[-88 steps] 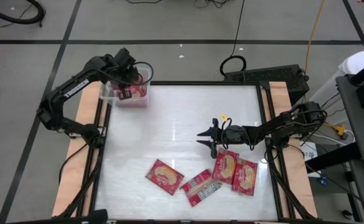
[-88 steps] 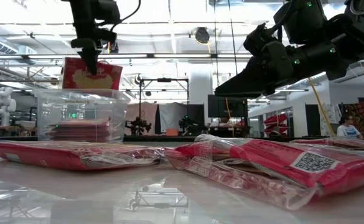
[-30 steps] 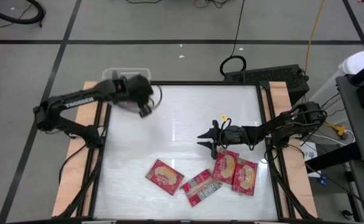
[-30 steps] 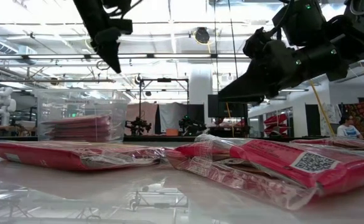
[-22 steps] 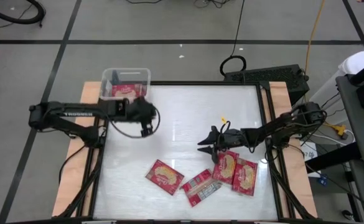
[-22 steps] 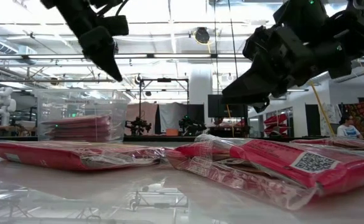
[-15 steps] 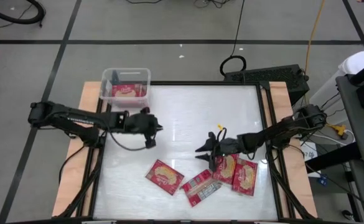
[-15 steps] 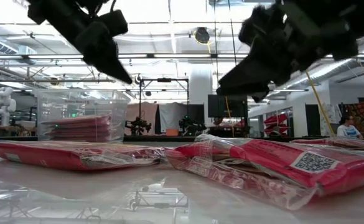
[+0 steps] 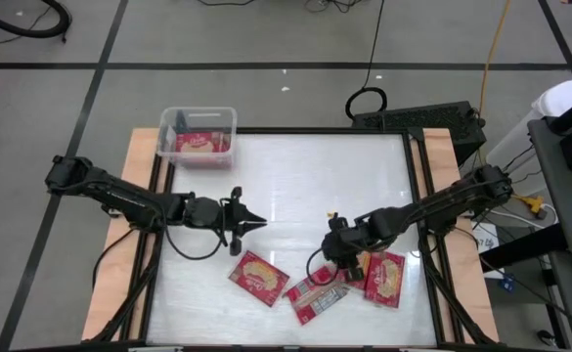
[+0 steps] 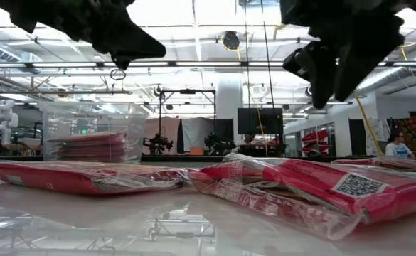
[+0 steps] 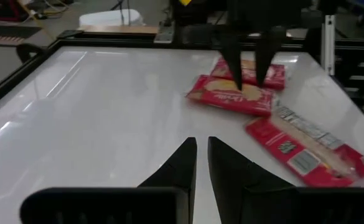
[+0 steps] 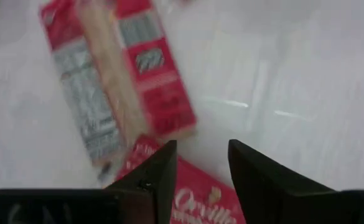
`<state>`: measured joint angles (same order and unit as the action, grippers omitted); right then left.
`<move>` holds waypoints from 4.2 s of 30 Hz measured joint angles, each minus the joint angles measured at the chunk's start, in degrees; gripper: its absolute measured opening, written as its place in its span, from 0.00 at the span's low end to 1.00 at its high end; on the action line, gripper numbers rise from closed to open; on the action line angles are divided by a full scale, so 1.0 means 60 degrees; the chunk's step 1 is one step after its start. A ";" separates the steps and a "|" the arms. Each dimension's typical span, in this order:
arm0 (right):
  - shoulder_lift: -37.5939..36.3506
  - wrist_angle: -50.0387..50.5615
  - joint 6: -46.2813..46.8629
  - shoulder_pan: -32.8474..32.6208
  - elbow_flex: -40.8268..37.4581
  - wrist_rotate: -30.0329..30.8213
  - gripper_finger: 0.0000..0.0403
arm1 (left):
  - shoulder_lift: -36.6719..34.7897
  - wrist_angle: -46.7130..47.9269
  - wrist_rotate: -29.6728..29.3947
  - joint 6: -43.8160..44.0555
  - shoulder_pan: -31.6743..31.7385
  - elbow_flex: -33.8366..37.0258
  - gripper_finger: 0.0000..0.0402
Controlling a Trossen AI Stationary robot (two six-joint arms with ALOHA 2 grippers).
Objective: Sort popcorn bags into baskets
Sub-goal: Put the red popcorn bag into the transparent container
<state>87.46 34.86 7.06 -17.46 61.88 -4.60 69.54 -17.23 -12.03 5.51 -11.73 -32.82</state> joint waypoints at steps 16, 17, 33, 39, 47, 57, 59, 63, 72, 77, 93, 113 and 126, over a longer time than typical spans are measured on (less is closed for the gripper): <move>0.0000 0.0068 -0.3176 0.2166 -0.0687 -0.2840 0.59 | 0.0000 -0.0040 -0.0264 0.0390 -0.0087 0.0000 0.11; 0.0037 0.0048 -0.3430 0.2225 -0.0792 -0.2978 0.59 | 0.0000 -0.0037 -0.0310 0.0387 -0.0087 0.0000 0.11; 0.0069 -0.1169 -0.5648 0.3083 -0.2243 -0.3660 0.59 | 0.0000 -0.0024 -0.0677 0.0544 0.0305 0.0000 0.11; 0.0069 -0.1716 -0.6014 0.3445 -0.2858 -0.4015 0.59 | 0.0000 -0.0023 -0.0677 0.0587 0.0555 0.0000 0.11; 0.0069 -0.2062 -0.6366 0.3542 -0.3436 -0.4307 0.46 | 0.0000 -0.0019 -0.0674 0.0596 0.0725 0.0000 0.11; 0.0069 -0.1987 -0.6368 0.3542 -0.3445 -0.4321 0.11 | 0.0000 0.0001 -0.0670 0.0626 0.0714 0.0000 0.11; 0.0066 -0.1991 -0.6370 0.3542 -0.3445 -0.4321 0.04 | 0.0000 0.0072 -0.0666 0.0658 0.0709 0.0000 0.11; 0.0058 -0.1982 -0.6308 0.3539 -0.3434 -0.4253 0.02 | 0.0000 0.0171 -0.0663 0.0715 0.0662 0.0000 0.11; -0.0892 -0.1707 -0.6047 0.3541 -0.3285 -0.3090 0.00 | 0.0044 -0.0115 -0.0708 0.0749 0.0594 0.0000 0.11; -0.1781 -0.1013 -0.5159 0.3535 -0.3284 -0.1957 0.00 | 0.0688 -0.1553 -0.0819 0.0819 0.0667 -0.0004 0.11; -0.1397 -0.1620 -0.3138 0.4550 -0.3266 -0.2941 0.14 | 0.3637 -0.4798 -0.0084 0.0435 0.0996 -0.0475 0.11; 0.0194 -0.1419 -0.4797 0.5542 -0.4224 -0.5319 0.39 | 0.3858 -0.4011 0.0038 0.0380 0.1393 -0.0583 0.11; 0.0042 -0.1419 -0.4473 0.5506 -0.4467 -0.6211 0.02 | 0.3858 -0.4076 0.0030 0.0547 0.1534 -0.0583 0.11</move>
<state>87.72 26.35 -19.78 15.57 35.07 -41.86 92.68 -41.69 -11.86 8.80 -2.52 -36.32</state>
